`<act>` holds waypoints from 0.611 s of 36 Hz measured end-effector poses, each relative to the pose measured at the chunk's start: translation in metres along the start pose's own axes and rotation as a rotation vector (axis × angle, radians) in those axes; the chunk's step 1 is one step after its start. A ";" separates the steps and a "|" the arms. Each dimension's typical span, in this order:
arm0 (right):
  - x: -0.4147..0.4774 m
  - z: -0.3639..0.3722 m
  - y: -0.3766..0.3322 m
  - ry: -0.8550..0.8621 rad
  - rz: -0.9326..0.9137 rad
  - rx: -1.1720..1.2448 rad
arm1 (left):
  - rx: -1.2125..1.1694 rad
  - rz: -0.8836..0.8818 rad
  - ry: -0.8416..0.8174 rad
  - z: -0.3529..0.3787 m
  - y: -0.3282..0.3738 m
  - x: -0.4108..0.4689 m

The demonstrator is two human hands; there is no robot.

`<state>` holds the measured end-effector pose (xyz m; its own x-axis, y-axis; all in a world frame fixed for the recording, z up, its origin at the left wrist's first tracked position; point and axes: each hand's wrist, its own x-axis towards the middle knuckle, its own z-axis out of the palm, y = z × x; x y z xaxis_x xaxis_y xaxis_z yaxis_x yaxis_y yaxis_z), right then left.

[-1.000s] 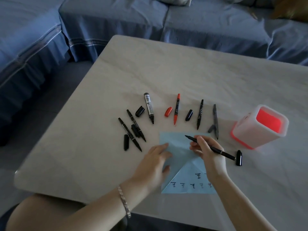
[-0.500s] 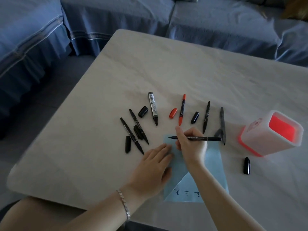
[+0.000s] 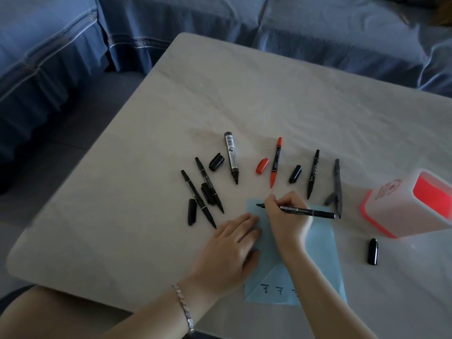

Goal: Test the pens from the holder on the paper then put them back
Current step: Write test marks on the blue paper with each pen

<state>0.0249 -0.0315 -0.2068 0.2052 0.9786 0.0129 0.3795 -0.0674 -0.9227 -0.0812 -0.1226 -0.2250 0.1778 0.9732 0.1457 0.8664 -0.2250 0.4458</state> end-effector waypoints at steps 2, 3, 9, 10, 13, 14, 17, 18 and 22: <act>0.000 0.000 0.000 -0.009 -0.013 -0.007 | -0.006 0.004 0.007 0.000 0.000 0.000; 0.000 0.000 0.001 -0.012 -0.019 -0.005 | -0.005 0.004 0.009 0.000 0.000 0.000; 0.000 0.001 0.000 -0.025 -0.038 -0.023 | -0.010 -0.007 0.008 -0.001 0.000 0.000; 0.000 0.001 -0.001 -0.023 -0.041 -0.029 | -0.010 -0.010 0.007 -0.001 0.000 0.000; -0.001 0.002 -0.002 -0.007 -0.046 -0.044 | -0.020 -0.006 0.003 0.000 0.000 0.000; -0.001 0.002 -0.002 0.001 -0.047 -0.046 | -0.020 -0.005 0.002 0.001 0.000 0.000; -0.001 0.001 -0.002 0.005 -0.054 -0.050 | -0.021 -0.007 0.001 0.001 0.000 0.000; 0.000 0.001 -0.002 0.001 -0.057 -0.050 | -0.018 -0.009 -0.002 0.001 0.000 0.000; -0.001 0.001 -0.001 -0.004 -0.065 -0.042 | -0.025 -0.012 0.000 0.001 -0.001 0.000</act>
<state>0.0236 -0.0321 -0.2068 0.1757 0.9819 0.0703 0.4296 -0.0122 -0.9029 -0.0812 -0.1221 -0.2260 0.1676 0.9758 0.1407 0.8567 -0.2148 0.4690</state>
